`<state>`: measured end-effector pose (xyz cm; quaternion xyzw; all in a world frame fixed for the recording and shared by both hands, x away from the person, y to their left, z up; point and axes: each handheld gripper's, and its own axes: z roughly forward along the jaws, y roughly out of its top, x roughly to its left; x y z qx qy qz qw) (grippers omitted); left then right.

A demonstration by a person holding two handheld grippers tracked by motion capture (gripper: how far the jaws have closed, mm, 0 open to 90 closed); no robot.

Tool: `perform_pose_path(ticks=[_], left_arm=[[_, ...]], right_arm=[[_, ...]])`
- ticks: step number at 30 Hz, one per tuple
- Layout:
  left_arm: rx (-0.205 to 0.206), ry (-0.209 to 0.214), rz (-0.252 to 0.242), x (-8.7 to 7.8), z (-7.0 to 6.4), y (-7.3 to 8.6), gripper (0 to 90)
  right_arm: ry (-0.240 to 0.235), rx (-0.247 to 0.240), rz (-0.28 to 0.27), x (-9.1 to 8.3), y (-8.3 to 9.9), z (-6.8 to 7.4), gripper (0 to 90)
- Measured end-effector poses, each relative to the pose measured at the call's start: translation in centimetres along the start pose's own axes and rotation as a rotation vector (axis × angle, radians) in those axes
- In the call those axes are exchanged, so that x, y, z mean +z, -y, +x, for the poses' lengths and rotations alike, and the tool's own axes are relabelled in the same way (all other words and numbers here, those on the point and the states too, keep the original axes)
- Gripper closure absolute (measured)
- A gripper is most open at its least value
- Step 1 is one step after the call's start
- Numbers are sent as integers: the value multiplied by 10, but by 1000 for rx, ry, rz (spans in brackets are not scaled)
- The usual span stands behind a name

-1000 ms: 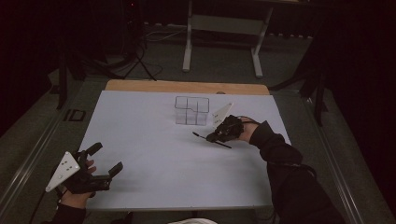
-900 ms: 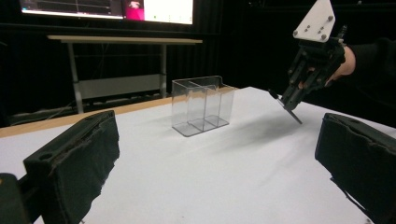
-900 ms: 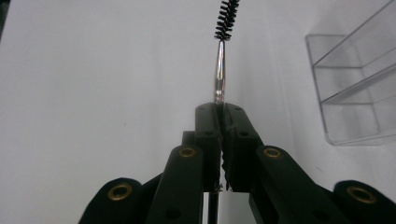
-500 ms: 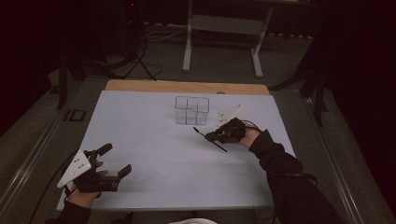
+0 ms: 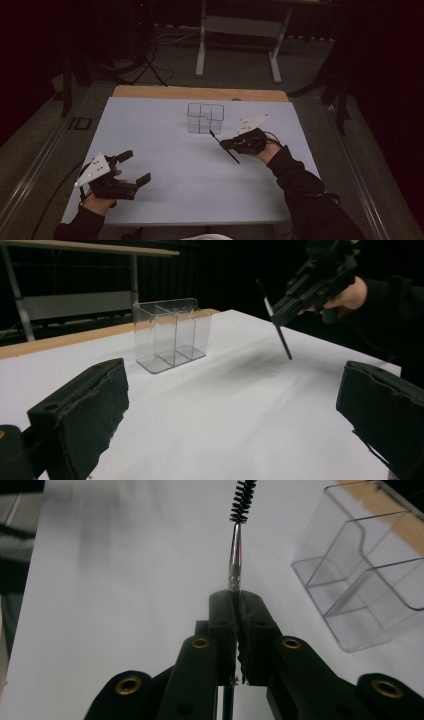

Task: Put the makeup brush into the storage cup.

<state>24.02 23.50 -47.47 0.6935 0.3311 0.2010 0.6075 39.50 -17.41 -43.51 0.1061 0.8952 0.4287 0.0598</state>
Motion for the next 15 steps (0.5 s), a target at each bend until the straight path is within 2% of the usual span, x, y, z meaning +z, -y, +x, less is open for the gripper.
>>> perform_pose_path(ticks=[6, 10, 12, 15], left_arm=[[-12, 3, 24, 13, 3, 0, 11], [-56, 12, 38, 24, 3, -1, 10], [-85, 30, 40, 29, 4, -1, 11], [-88, 66, 65, 37, 3, -2, 11]], right_arm=[[47, 5, -75, -6, 1, 10, 854], [80, 19, -130, -8, 0, 13, 855], [105, 33, -146, -8, 0, 15, 855], [127, 40, -166, -8, 0, 17, 855]])
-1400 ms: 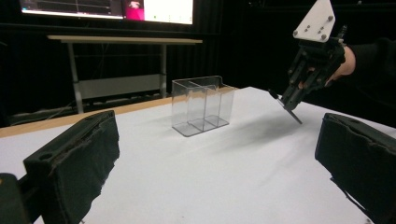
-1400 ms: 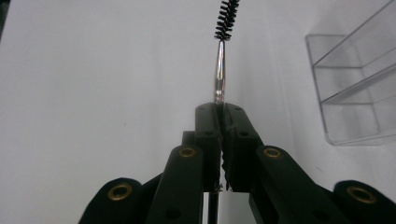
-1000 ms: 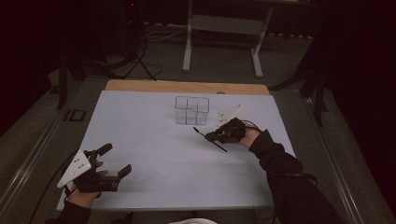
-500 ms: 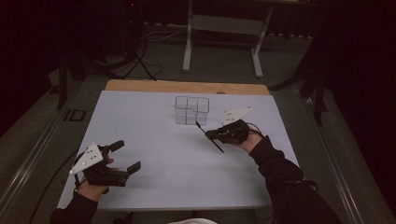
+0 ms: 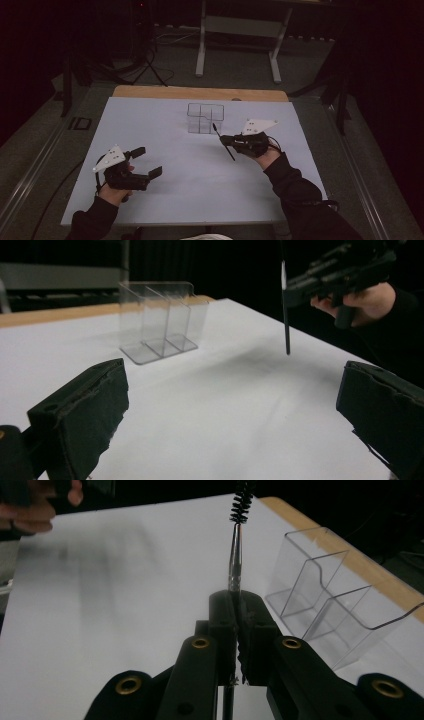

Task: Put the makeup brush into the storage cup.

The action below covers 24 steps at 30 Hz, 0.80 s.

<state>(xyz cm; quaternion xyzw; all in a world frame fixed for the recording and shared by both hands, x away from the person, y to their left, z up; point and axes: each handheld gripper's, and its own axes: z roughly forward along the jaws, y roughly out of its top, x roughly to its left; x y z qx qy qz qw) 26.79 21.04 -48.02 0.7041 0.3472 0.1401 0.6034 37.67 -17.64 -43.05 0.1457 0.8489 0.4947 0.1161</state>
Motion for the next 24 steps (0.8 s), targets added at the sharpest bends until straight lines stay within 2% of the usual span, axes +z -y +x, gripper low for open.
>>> perform_pose_path(ticks=[2, 4, 12, 17, 19, 24], left_arm=[[-1, 48, 10, 5, -1, -1, 10], [-6, 71, 8, 11, -2, -1, 10], [-22, 126, 3, 35, -6, 1, 10], [-6, 156, 25, 52, -10, 3, 11], [-1, 169, 37, 59, -12, 4, 11], [5, 190, 61, 76, -17, 7, 15]], right_arm=[[0, 12, -16, -1, 0, 1, 855], [4, 14, -30, -1, -1, 2, 855], [21, 26, -108, -2, -2, 12, 855], [25, 46, -149, -3, -3, 13, 855], [25, 69, -169, -3, -2, 12, 855], [50, 80, -170, -1, -2, 14, 855]])
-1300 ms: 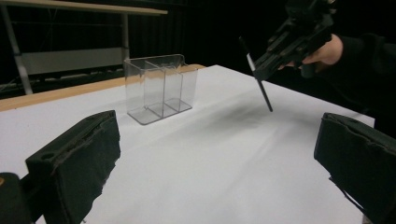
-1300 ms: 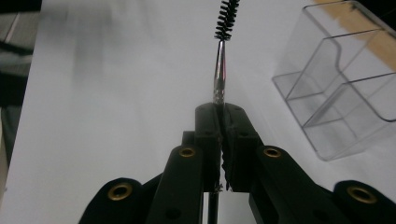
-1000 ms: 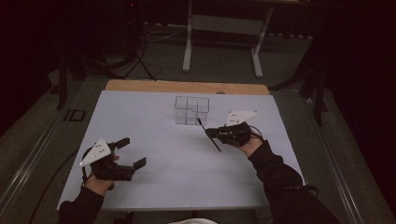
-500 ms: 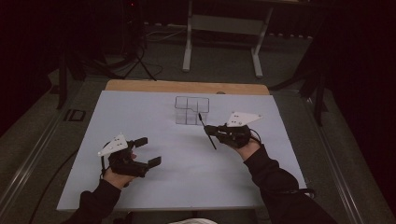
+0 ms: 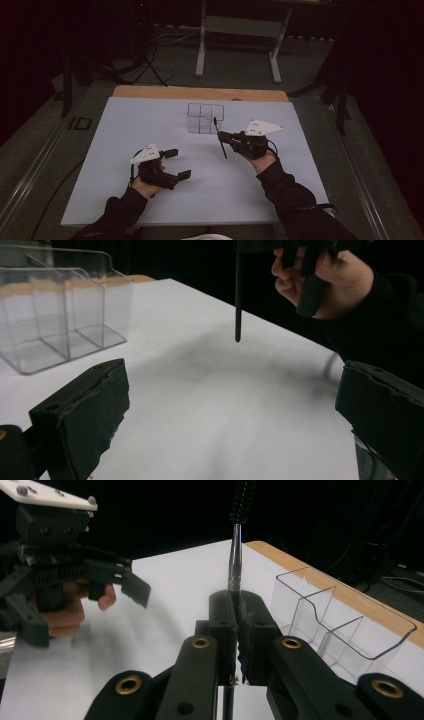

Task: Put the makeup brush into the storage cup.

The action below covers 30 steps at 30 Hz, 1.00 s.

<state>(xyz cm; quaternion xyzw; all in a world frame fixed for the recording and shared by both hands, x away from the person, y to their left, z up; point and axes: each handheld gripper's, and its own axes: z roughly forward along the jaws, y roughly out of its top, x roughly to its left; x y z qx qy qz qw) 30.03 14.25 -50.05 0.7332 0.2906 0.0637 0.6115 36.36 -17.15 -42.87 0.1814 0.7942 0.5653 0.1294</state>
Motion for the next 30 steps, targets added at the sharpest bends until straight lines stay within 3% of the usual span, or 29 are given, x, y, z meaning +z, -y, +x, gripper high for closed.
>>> perform_pose_path(ticks=[4, 9, 13, 22, 30], left_arm=[[10, 24, 7, 12, -1, 1, 35], [15, 64, 10, 30, -1, -1, 69], [28, 96, 14, 44, -1, -1, 154], [2, 109, -10, 66, 0, -1, 363], [25, 108, 0, 75, 0, -3, 529]], right_arm=[[1, 5, 7, 2, 2, 2, 855], [-40, 13, -16, 4, 3, 4, 854], [-40, -9, -21, 5, 3, 8, 854], [-30, -9, -44, 4, 2, 8, 854], [-39, 1, -55, 4, 1, 8, 854]])
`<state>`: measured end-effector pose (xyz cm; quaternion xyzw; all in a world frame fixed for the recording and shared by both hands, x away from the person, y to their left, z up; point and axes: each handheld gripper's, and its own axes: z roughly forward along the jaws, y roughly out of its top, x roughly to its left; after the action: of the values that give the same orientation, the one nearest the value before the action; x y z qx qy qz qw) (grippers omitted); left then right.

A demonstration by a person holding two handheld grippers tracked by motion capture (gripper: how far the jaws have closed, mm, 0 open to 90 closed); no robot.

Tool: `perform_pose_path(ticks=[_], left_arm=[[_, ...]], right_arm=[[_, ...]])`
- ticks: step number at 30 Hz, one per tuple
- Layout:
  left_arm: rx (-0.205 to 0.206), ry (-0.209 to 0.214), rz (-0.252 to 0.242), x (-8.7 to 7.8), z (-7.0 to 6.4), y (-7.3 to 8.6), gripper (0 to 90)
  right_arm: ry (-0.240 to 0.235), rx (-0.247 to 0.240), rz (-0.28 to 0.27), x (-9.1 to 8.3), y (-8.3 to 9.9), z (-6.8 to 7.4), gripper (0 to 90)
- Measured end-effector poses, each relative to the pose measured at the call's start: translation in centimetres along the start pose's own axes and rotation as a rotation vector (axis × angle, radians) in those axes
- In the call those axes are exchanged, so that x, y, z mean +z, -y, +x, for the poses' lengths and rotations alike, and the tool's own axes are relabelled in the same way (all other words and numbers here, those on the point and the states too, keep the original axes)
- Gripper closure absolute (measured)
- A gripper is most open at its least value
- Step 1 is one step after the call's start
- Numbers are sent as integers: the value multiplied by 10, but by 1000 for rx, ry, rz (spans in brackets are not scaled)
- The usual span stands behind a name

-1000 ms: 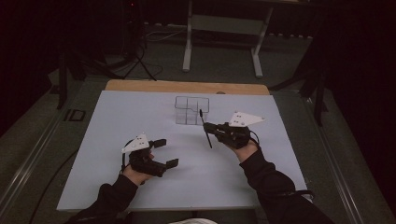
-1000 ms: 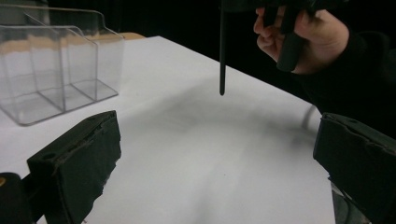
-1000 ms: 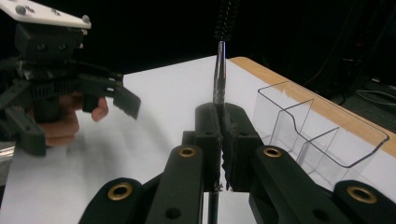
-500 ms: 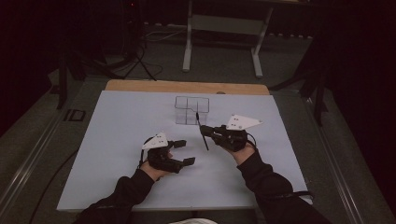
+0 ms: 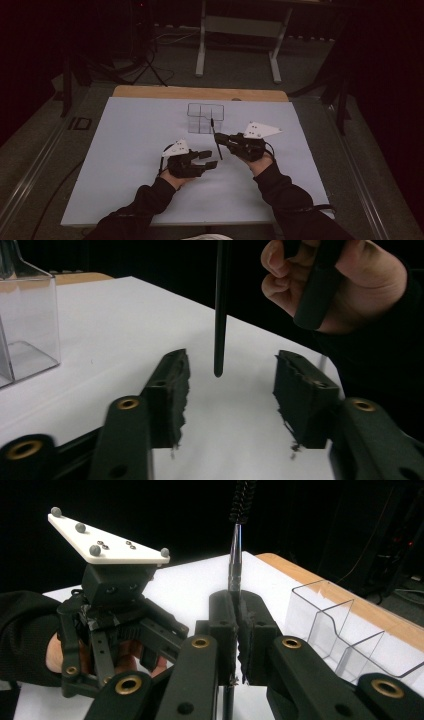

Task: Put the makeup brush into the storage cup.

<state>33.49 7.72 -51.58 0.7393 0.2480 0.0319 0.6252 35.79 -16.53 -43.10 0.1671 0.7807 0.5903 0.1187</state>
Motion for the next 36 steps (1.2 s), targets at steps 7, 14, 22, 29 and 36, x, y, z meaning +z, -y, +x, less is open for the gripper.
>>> perform_pose_path(ticks=[7, 14, 22, 29, 36], left_arm=[[5, 14, 13, 13, 2, -1, 633], [13, 12, 29, 20, 1, -1, 741], [8, 8, 26, 19, 3, -1, 846], [14, 7, 64, 18, 2, -3, 865], [52, -11, 122, 14, 2, -4, 868]], right_arm=[[-25, 9, -9, 3, 0, 2, 854], [-41, 5, -5, 4, 1, 3, 854], [-44, -9, -8, 3, 0, 4, 854], [-50, -7, -7, 3, 1, 3, 852], [-39, -8, 61, 4, 0, 4, 760]])
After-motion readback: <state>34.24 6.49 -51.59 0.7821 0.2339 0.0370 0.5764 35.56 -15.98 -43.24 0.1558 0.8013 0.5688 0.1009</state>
